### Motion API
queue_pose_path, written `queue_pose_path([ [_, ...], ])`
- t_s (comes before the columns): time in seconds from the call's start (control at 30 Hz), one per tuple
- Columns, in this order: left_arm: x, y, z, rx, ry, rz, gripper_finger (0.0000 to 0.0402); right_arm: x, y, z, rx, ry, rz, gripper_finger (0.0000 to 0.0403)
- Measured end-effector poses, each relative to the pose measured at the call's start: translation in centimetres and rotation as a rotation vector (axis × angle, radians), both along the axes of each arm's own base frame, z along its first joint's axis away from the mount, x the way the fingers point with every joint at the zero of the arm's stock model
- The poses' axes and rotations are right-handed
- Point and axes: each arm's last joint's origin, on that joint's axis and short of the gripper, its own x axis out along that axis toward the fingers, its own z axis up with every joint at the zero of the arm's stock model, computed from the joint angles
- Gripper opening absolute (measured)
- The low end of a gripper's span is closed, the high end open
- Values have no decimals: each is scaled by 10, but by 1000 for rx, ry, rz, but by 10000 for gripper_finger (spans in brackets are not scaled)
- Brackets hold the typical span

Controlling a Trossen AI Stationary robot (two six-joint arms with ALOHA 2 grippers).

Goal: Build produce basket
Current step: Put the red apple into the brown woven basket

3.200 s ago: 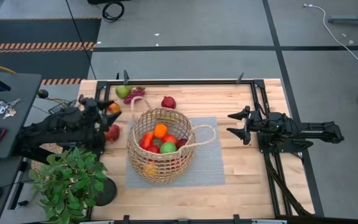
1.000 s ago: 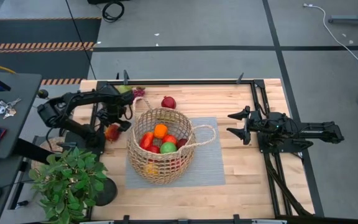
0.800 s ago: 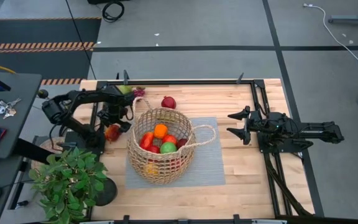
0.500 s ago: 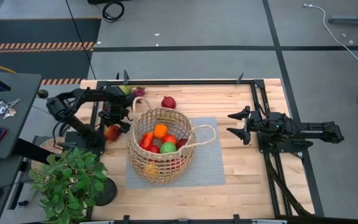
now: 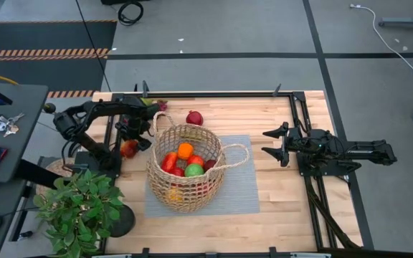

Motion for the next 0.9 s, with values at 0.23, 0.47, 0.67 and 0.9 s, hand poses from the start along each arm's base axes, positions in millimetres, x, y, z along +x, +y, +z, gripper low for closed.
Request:
queue_pose_path([
  [0.23,20,20,41,140,-30,-53,325,0,0,0,0,0,0,348],
  [0.47,48,44,101,341,-205,-95,325,0,0,0,0,-1,0,348],
  [0.67,73,45,162,557,-362,-200,326,0,0,0,0,-1,0,348],
  [0.9,101,30,229,793,-638,-313,326,0,0,0,0,-1,0,348],
])
